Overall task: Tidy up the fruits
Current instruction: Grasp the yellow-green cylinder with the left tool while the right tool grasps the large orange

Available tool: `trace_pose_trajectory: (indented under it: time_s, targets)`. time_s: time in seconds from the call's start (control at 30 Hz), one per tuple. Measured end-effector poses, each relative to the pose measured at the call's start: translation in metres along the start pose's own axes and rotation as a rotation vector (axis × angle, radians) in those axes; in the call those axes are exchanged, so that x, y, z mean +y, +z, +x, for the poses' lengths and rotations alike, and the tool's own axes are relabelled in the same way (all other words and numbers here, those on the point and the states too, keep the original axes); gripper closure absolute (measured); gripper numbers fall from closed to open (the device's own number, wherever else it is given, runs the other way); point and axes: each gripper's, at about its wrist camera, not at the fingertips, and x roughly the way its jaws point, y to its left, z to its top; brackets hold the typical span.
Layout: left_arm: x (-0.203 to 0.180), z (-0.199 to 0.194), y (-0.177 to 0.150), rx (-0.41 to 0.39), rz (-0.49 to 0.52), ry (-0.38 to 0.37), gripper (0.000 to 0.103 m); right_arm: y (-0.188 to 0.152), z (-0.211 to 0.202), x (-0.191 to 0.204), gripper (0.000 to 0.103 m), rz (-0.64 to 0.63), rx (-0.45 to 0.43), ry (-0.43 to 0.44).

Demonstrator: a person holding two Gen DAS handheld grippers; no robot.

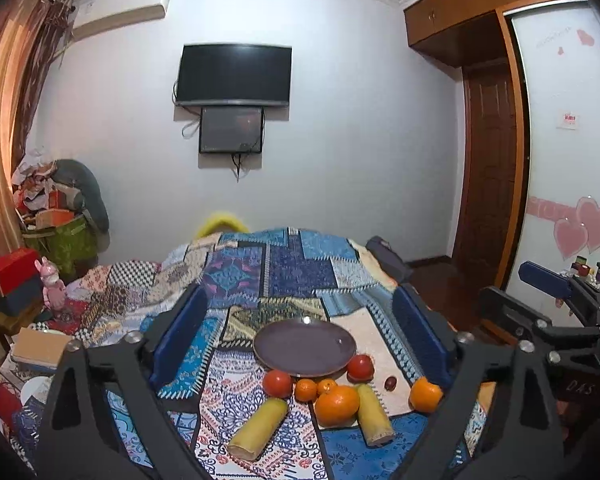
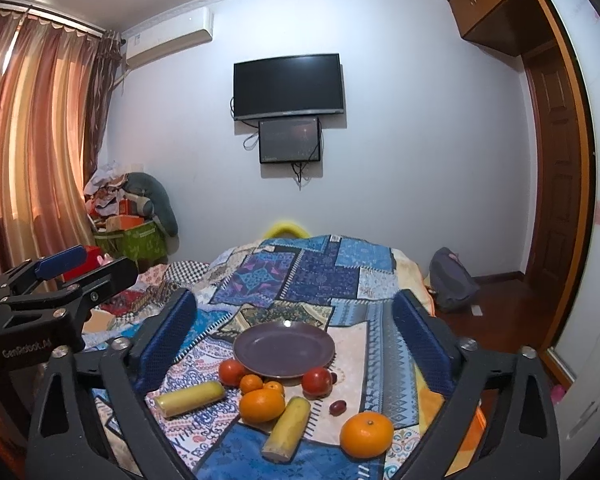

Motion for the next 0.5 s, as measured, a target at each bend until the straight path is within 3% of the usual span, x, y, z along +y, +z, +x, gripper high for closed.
trace_pose_trajectory:
  time_s: [0.23, 0.5]
  targets:
    - [0.016, 0.035, -0.019, 0.126, -0.015, 0.002, 0.026, -0.026, 0.028, -0.029, 0.026, 0.004, 0.139, -0.043]
    - [0.042, 0.089, -0.06, 0.333, -0.046, 0.018, 0.04, -0.061, 0.055, -0.06, 0.032, 0.026, 0.315, -0.081]
